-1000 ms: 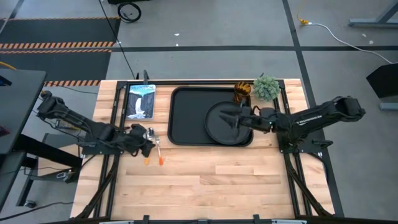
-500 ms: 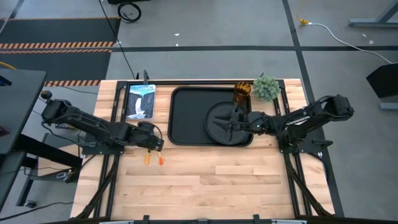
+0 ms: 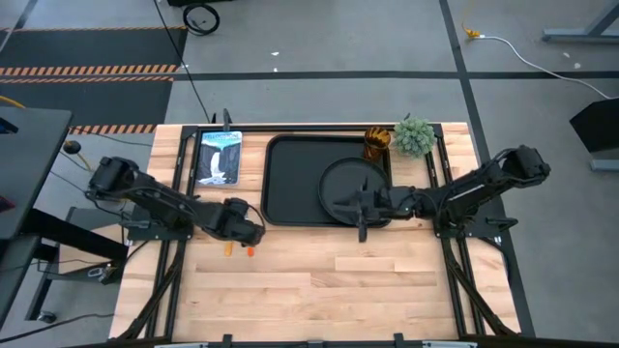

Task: Pick and place plate/cup/fork/spoon on tray
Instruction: Put the orange fork on the black tray to the left of the black plate

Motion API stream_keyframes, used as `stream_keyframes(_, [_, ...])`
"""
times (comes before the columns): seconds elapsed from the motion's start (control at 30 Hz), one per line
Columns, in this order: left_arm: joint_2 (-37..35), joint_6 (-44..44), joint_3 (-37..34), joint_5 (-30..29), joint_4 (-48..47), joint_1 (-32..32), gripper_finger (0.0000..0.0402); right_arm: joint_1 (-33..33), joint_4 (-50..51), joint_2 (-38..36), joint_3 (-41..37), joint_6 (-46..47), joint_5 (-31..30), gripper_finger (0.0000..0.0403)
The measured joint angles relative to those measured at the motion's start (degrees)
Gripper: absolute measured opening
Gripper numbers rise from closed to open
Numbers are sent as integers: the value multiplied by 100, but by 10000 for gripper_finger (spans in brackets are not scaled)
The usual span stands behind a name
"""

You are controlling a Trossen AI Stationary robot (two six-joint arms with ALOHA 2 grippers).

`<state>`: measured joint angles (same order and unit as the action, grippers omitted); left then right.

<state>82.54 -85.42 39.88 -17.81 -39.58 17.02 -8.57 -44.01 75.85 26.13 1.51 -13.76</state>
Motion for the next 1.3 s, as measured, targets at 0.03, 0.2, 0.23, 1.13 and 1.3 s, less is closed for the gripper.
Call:
stream_keyframes(0.03, [79,-67,0,3,14,0,141,-76,2,0,0,25,-2,114])
stream_keyframes(0.2, [370,-108,7,-9,241,-1,141,-397,32,2,0,47,-1,114])
stream_keyframes(0.23, [411,-108,7,-8,262,-9,141,-445,26,2,0,47,-5,114])
stream_keyframes(1.13, [538,-129,10,435,374,-35,10,-1052,39,2,0,245,-28,114])
stream_keyframes(1.3, [185,-139,12,763,252,-16,19,-1050,50,2,0,285,-28,114])
